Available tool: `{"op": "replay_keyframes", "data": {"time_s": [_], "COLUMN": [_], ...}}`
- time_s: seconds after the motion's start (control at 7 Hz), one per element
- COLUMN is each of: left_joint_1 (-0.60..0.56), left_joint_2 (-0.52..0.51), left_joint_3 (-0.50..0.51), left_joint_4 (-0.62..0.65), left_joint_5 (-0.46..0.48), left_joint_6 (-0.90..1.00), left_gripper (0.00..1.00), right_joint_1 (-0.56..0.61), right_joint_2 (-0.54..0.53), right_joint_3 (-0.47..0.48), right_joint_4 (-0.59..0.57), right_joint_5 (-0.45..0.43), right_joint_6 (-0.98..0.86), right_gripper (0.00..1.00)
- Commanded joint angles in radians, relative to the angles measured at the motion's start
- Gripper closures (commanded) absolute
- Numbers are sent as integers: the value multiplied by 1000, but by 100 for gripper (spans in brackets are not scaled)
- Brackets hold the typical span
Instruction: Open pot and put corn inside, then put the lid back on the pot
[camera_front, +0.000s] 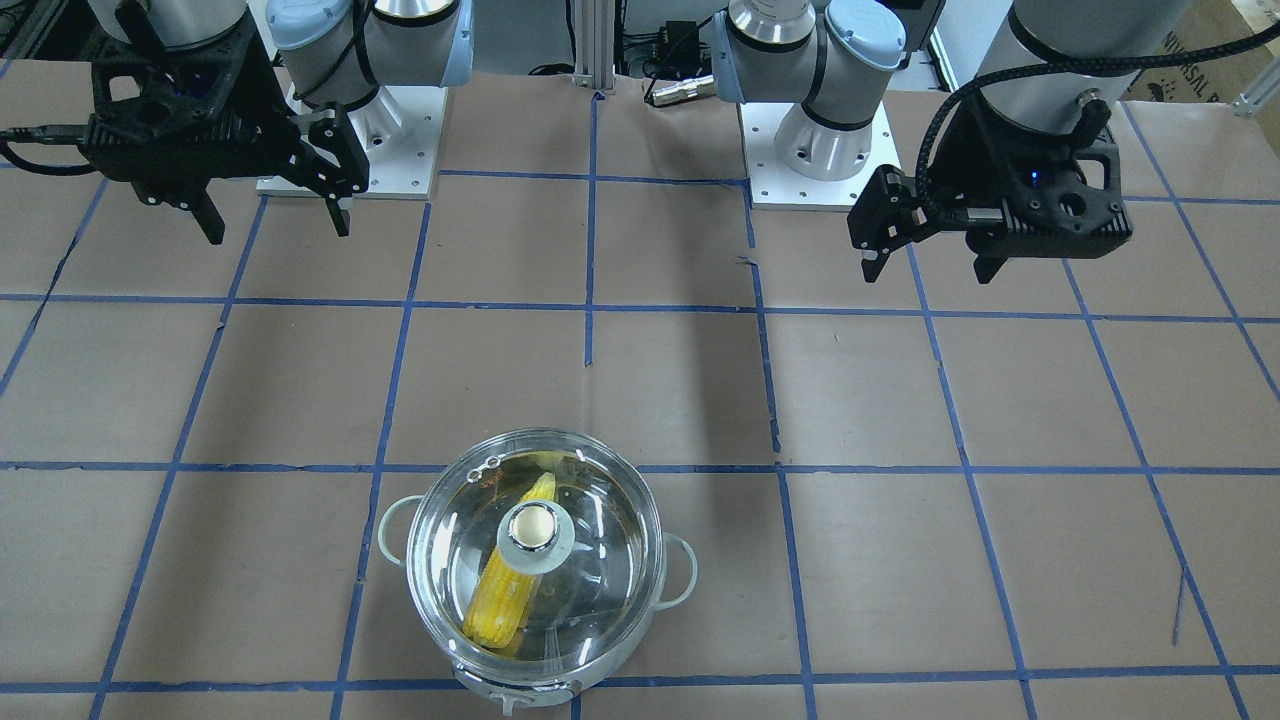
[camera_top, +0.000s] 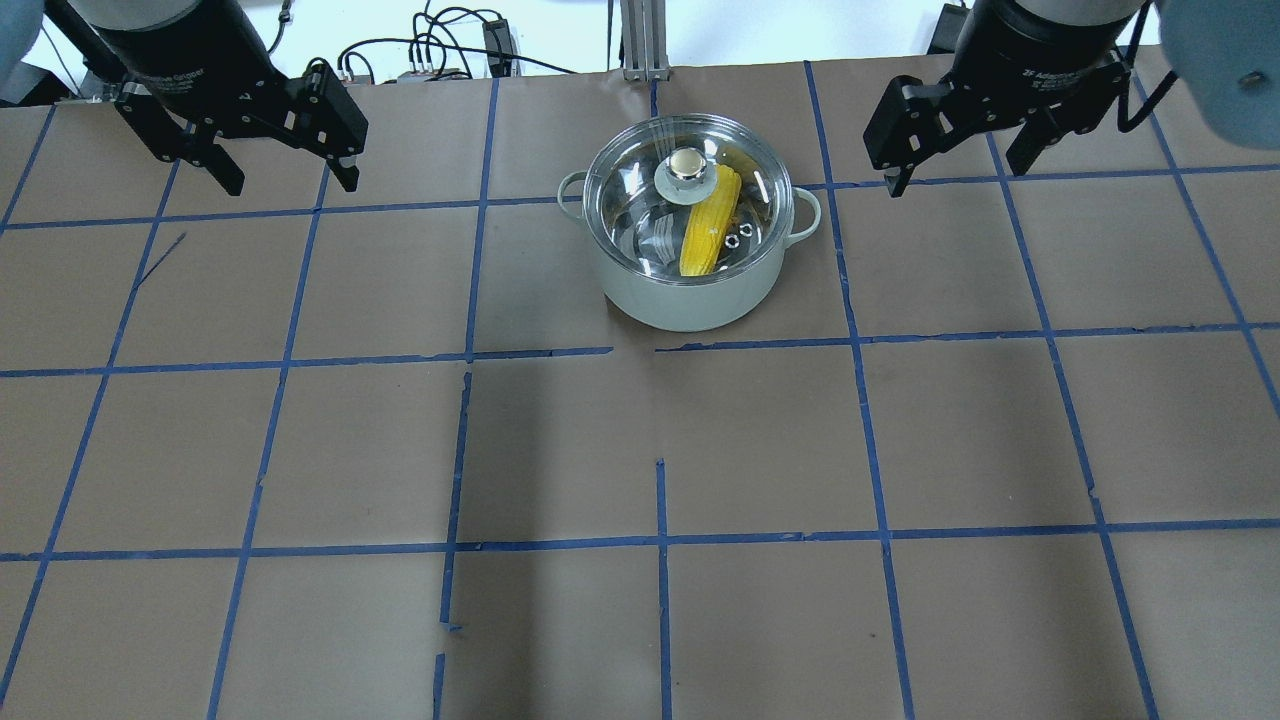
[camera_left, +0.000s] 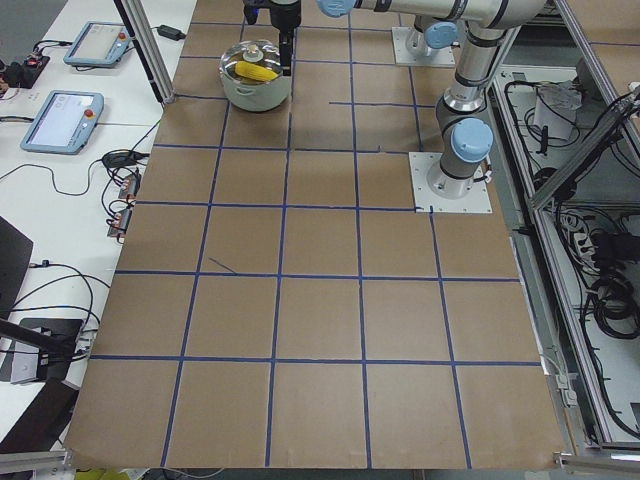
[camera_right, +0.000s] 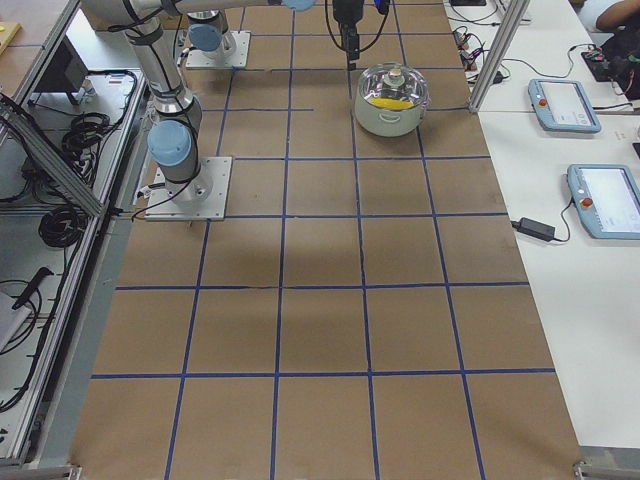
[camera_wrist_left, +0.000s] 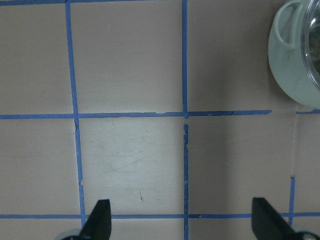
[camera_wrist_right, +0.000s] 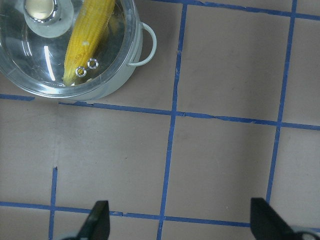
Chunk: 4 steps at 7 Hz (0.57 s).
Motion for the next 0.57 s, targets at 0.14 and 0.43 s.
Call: {"op": "replay_keyframes", "data": {"time_s": [0.14,0.43], "left_joint_1": [-3,-3], "left_joint_2": [13,12], "left_joint_3": [-7,-9], "left_joint_4": [-10,-10], "left_joint_5": [2,3], "left_joint_6": [-6,-6], "left_gripper": [0,0], "right_joint_1": [-6,-3], "right_joint_2": [9,9], "right_joint_3": [-7,-7], "right_joint_4": [-3,-3], "right_joint_5": [-1,0], "right_joint_6": [-11,0], "right_gripper": [0,0]}}
